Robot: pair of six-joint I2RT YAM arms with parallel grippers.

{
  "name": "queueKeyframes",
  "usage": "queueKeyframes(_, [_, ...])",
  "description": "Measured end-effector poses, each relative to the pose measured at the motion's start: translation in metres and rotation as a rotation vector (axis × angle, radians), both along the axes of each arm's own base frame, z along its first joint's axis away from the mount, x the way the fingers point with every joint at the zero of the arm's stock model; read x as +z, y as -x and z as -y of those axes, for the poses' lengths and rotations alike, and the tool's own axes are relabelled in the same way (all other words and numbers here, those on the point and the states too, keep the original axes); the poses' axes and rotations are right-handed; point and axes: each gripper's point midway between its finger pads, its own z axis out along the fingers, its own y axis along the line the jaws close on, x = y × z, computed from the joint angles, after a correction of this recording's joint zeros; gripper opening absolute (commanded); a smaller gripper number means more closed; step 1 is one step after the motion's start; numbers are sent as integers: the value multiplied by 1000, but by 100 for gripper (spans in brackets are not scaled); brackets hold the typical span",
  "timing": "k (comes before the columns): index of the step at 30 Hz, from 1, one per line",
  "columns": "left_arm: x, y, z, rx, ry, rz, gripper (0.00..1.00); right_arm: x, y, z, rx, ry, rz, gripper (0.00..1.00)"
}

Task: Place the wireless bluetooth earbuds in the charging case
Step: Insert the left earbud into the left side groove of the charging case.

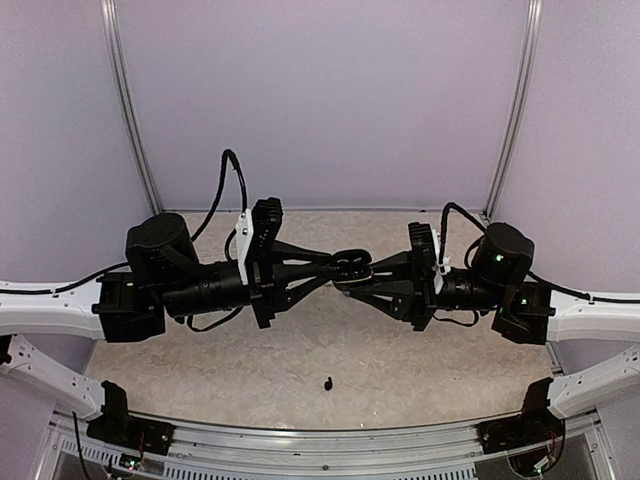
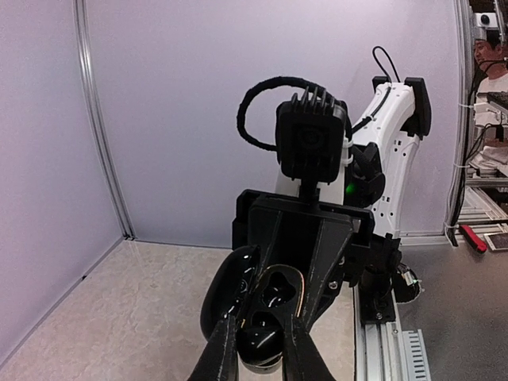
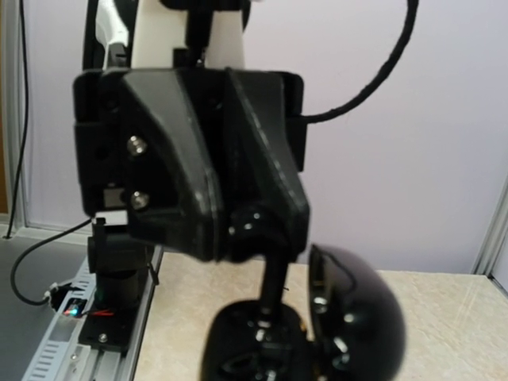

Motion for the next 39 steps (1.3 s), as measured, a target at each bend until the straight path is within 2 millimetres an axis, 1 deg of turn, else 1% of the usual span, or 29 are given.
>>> queueKeyframes(6, [-3,1,1,-15,-29,10,11,-2,0,0,0,9,0,0])
queueKeyframes(9, [-4,-3,4,-3,-41,8,9,-4,-3,0,-18,19,0,0])
queueKeyframes(20, [-13,-25,7,130,-46,-65,7,-10,-21,1,-121,47,-2,0])
queueKeyframes(25, [-14,-34,8,183,-42,-98,7,-12,-29,2,-163,53,4,0])
queueKeyframes(39, [-23,-59,17,302,-53,-201,8,-20,-50,7,-285,94,21,0])
